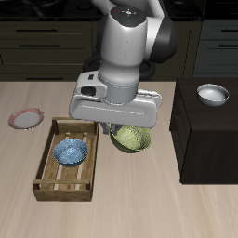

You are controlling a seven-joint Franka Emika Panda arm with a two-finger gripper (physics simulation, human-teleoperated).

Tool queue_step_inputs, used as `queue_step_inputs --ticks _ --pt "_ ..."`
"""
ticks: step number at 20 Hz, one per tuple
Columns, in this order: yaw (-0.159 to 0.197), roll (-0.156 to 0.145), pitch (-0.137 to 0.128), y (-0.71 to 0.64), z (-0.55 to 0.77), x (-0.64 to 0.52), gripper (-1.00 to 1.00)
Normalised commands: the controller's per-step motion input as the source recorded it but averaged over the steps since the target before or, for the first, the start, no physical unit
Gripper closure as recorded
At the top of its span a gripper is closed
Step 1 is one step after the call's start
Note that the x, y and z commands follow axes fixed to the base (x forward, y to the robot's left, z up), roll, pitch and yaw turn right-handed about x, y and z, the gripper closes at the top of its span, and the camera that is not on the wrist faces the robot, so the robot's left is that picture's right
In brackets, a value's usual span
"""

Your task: Stack the green bowl on the blue bowl

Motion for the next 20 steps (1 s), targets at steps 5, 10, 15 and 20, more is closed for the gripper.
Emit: queue_step_inputs --ticks 5,10,15,20 --pt "0.057 -0.013 -0.029 -0.17 0.01 -0.39 1.0" --pt "-0.036 -0.016 -0.026 -0.36 0.12 -0.32 1.0" --pt "-0.016 -0.008 -0.028 -0.27 0.1 -0.28 1.0" --pt "-0.004 0.007 -0.038 -0.16 0.05 -0.36 1.0"
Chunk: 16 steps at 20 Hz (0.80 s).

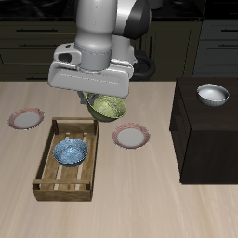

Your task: Stack the green bowl on the blue bowl

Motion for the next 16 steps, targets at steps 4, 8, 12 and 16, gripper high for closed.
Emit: queue_step_inputs --ticks 4,8,12,16 --pt "-0.002 -0.012 -0.015 -0.16 -0.02 -0.24 1.0" --pt "-0.001 0.009 -0.03 -0.09 0.03 -0.24 1.0" --pt "-0.029 0.013 -0.017 -0.08 0.02 -0.29 1.0" --pt "0.005 0.011 -0.02 -0.03 -0.01 -0.2 1.0"
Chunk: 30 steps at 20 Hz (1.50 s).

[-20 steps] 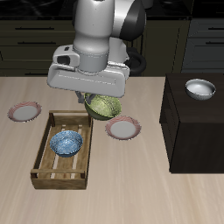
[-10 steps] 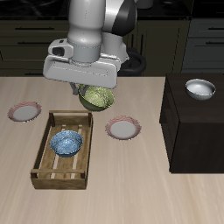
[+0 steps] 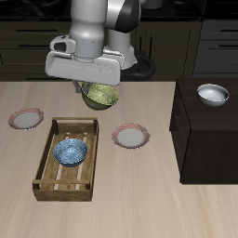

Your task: Stack the green bowl on the blue bowl

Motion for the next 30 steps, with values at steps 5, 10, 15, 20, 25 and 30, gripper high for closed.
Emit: queue_step_inputs --ticks 5,10,15,20,25,30 --pt "-0.013 0.022 -0.017 -0.02 -0.01 -0.22 1.0" --pt "-0.001 -0.016 -0.034 -0.19 0.06 -0.19 1.0" --pt "0.005 -0.01 -0.052 -0.18 0.11 -0.01 1.0" --pt "-0.009 -0.014 -0.023 -0.06 0.0 0.05 1.0" --pt "-0.005 -0.008 0.047 -0.05 -0.38 0.09 1.0" --pt "0.009 -0.005 0.025 0.05 -0.28 0.06 1.0"
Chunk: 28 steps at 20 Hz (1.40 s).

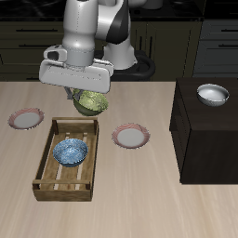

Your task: Stack the green bowl on the blue bowl

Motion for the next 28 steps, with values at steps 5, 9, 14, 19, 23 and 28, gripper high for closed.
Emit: queue_step_inputs --ticks 5,9,14,19,23,28 --pt "0.004 -0.013 0.002 -0.04 -0.17 0.07 1.0" --pt "-0.032 -0.03 0.011 -0.14 -0.13 0.08 1.0" --pt "-0.003 -0.025 0.016 -0.14 -0.17 0.09 1.0" --pt "0.004 -0.012 0.027 -0.02 -0.25 0.08 1.0" --pt "0.005 -0.01 0.049 -0.01 -0.36 0.08 1.0" --pt "0.005 -0.007 0.037 -0.02 -0.26 0.01 1.0"
